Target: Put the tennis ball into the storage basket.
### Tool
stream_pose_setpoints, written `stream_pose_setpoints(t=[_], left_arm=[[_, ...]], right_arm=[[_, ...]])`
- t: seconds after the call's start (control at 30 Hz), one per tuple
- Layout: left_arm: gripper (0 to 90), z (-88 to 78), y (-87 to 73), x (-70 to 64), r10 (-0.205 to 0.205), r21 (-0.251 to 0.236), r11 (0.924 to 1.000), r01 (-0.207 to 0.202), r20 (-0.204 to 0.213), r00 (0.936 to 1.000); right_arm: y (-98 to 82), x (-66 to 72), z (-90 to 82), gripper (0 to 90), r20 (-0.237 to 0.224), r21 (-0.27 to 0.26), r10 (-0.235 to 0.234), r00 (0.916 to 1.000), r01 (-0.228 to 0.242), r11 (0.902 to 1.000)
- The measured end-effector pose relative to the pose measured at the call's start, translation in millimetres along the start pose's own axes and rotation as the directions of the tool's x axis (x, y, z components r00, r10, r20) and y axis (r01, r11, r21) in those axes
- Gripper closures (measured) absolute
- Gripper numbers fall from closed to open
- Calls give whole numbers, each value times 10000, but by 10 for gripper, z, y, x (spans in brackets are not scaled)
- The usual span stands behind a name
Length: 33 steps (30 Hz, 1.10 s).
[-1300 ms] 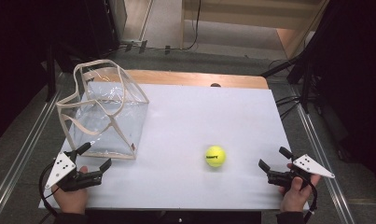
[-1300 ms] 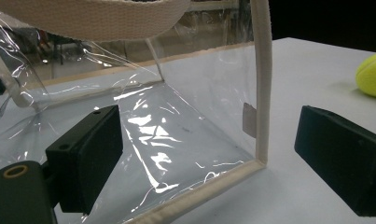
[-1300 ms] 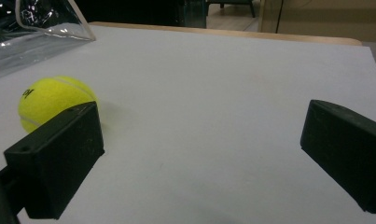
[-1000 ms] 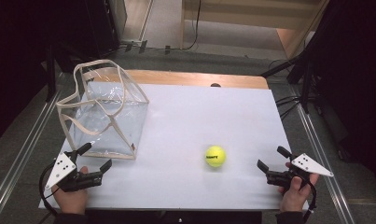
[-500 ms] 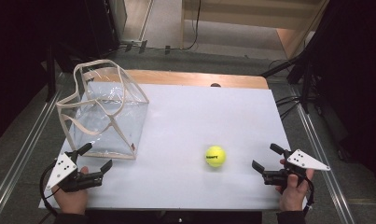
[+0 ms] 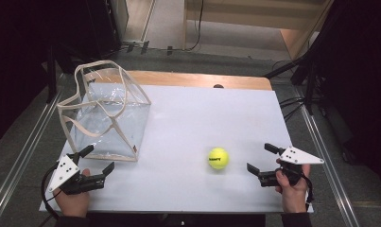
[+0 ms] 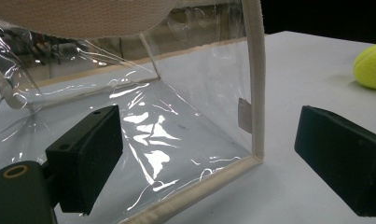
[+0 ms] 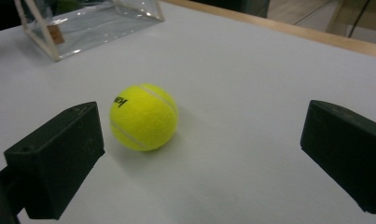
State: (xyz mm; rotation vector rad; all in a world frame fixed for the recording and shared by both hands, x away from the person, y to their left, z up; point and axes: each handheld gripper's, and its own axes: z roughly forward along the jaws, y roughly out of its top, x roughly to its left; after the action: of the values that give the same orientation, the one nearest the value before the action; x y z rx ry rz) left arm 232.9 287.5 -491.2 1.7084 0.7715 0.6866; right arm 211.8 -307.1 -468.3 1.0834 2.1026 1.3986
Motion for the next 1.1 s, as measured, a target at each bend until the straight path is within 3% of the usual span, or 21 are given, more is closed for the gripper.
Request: stream_pose_setpoints(t=[0.1, 0.23, 0.4, 0.63, 0.83, 1.07, 1.1], left_arm=[[83, 4, -1, 0, -17, -39, 10000, 17, 31, 10000], [83, 2, -1, 2, -10, -51, 10000, 10, 50, 10000], [83, 3, -1, 2, 3, -17, 10000, -3, 52, 10000], [83, 2, -1, 1, -20, -36, 10000, 20, 42, 10000], [84, -2, 1, 2, 30, 22, 10000, -30, 37, 10000], [83, -6, -1, 1, -41, -53, 10000, 41, 22, 10000], [83, -7, -1, 2, -38, -54, 10000, 38, 26, 10000]], right_arm=[[48, 37, 71, 0, 46, 211, -401, 9992, 400, 9990], [74, 51, 126, 0, 224, 297, -467, 9987, 460, 9985], [127, 75, 212, 0, 72, 1003, -591, 9982, 581, 9933], [217, 131, 327, 0, -323, 1763, -1225, 9919, 1263, 9762], [267, 154, 400, 0, -420, 2241, -1330, 9902, 1390, 9646], [333, 181, 525, 0, -624, 2970, -1518, 9864, 1635, 9408], [333, 181, 525, 0, -624, 2970, -1518, 9864, 1635, 9408]])
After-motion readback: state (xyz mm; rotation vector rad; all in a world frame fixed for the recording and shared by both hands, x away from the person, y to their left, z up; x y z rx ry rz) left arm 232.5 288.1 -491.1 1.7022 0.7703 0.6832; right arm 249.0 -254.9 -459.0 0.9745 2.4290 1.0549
